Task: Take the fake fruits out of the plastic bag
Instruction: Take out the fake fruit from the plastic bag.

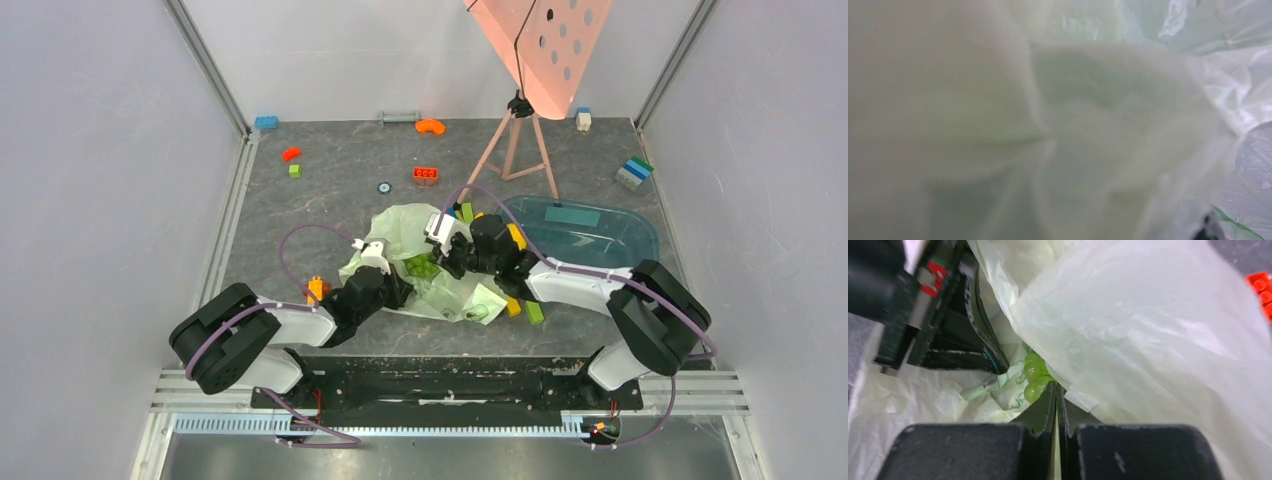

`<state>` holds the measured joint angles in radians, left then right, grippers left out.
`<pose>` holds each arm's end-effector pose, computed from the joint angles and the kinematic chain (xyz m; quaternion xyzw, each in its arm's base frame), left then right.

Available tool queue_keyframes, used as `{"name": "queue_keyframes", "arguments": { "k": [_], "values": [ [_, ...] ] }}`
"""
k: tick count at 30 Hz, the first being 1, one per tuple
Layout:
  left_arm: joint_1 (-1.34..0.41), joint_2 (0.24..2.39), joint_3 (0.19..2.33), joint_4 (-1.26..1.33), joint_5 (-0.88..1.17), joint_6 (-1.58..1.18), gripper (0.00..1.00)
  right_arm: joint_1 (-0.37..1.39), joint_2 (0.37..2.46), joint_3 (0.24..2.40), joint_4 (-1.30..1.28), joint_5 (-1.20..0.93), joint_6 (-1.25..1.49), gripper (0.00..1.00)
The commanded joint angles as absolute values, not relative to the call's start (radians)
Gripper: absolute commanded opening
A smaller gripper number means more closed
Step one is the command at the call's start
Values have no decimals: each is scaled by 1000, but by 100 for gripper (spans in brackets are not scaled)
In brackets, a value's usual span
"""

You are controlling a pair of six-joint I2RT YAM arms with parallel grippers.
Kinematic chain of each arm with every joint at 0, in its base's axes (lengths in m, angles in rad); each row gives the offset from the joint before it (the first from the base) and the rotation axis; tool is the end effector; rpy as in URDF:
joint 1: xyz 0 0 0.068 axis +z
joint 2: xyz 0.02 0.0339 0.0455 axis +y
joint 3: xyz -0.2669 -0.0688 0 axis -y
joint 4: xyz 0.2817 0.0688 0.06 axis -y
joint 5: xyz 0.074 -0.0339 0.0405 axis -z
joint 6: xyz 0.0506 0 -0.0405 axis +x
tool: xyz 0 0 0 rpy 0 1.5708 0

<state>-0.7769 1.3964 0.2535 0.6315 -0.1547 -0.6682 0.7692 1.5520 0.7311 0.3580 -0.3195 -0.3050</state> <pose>0.1861 -0.1720 0.0843 0.0078 0.8612 -0.2831 0.4220 0.2477 0.2619 0.1606 -0.5015 0.6786 0.2511 0.4743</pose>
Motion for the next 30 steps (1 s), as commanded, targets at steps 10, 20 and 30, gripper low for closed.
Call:
{"name": "queue_keyframes", "arguments": {
  "k": [10, 20, 30],
  "values": [
    [-784, 1402, 271, 667, -178, -641, 2, 767, 1327, 786, 316, -382, -209, 0],
    [-784, 1390, 278, 630, -211, -661, 2, 769, 1213, 848, 210, -454, -163, 0],
    [-784, 1342, 265, 582, -241, -687, 2, 783, 1103, 900, 48, -542, -169, 0]
  ]
}}
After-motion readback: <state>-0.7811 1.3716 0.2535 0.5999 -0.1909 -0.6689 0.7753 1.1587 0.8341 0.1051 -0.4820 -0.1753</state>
